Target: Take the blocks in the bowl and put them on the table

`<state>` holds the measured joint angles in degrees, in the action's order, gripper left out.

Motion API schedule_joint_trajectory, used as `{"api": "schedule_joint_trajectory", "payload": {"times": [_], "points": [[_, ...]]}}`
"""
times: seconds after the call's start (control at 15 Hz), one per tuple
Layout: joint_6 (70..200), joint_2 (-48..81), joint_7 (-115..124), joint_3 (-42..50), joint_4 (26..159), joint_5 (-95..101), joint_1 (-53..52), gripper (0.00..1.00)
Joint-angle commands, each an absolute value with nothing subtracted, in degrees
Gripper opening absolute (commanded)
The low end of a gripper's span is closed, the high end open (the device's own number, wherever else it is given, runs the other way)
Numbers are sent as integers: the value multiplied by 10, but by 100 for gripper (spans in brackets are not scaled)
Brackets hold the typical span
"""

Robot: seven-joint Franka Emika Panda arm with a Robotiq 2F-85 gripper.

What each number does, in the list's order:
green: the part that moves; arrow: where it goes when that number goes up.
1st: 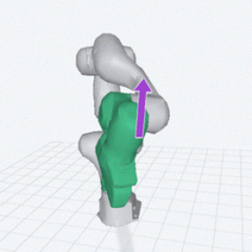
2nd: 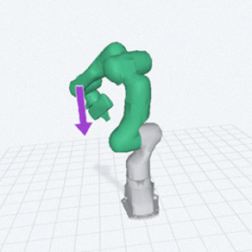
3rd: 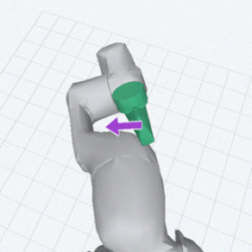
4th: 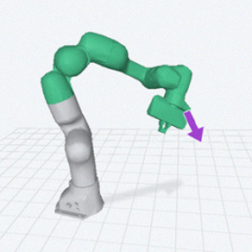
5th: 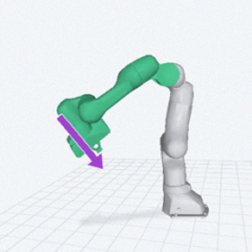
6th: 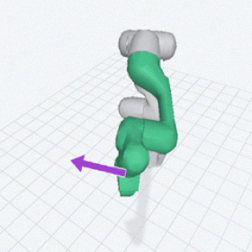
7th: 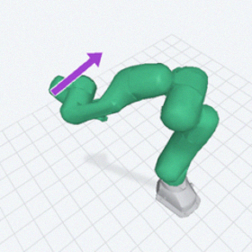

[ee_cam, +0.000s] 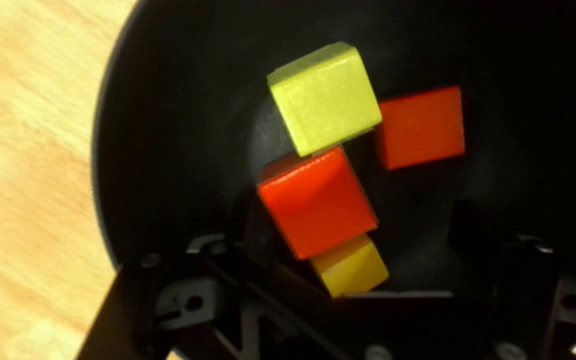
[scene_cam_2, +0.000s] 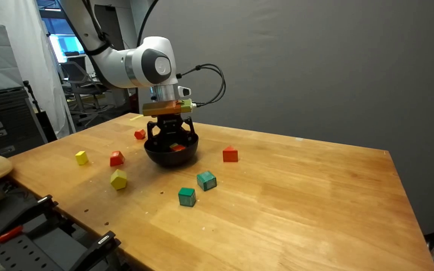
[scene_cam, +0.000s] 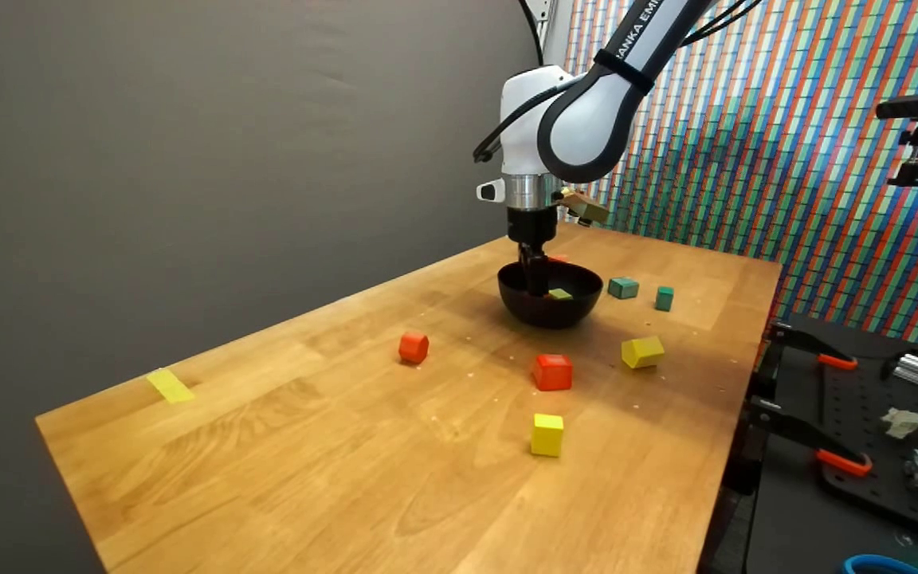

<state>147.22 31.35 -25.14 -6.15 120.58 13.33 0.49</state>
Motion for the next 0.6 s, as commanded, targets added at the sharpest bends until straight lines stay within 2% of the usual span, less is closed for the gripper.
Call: {"api": "schedule_joint_trajectory", "payload": {"times": [0.0, 0.07, 0.2, 0.53], "points": [[1455, 319, -249, -54, 1200, 145, -3, 99], [1450, 320, -249, -53, 1201, 146, -3, 74], [1438, 315, -247, -51, 1208, 152, -6, 70], [1436, 290, -247, -50, 1221, 163, -5, 31]]}}
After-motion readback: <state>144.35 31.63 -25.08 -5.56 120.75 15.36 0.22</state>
